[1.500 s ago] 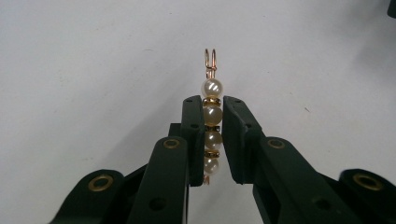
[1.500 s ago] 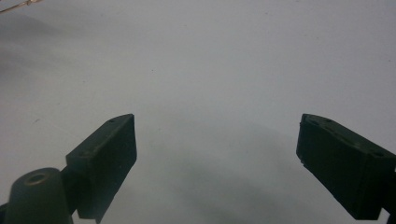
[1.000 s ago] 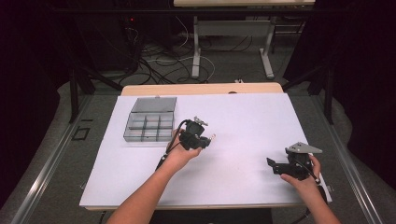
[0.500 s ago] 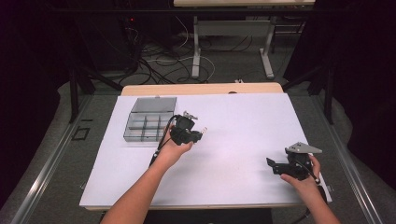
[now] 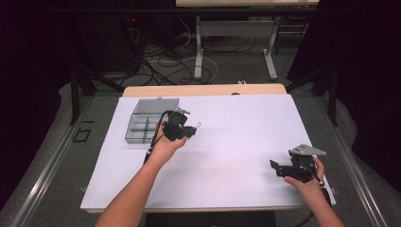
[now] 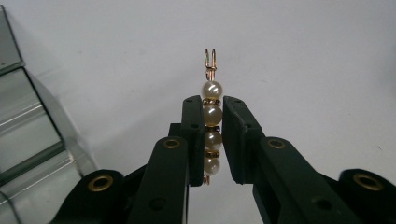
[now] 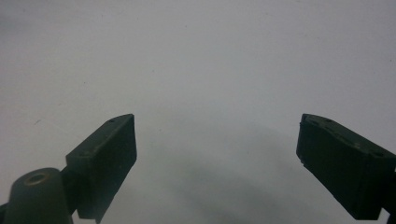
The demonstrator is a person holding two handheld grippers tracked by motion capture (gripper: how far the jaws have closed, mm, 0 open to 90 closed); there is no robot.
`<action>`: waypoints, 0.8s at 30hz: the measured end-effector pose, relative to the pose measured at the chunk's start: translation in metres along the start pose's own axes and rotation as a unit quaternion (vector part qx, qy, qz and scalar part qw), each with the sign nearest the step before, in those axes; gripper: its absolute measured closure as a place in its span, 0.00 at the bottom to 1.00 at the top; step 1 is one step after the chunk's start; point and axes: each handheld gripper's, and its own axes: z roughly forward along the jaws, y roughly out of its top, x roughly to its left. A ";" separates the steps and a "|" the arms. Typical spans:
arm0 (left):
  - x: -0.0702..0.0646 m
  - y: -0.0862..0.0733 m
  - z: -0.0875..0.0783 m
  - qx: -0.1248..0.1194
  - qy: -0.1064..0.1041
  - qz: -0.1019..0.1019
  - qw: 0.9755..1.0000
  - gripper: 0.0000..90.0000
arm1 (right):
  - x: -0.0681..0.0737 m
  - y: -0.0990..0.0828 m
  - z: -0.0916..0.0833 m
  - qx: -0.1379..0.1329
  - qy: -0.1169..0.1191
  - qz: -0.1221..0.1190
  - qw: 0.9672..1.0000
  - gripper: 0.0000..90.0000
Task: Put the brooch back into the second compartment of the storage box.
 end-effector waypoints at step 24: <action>0.047 0.003 -0.027 -0.014 0.040 -0.025 0.999 0.88 | 0.001 0.000 0.000 -0.001 0.002 0.003 1.000 0.13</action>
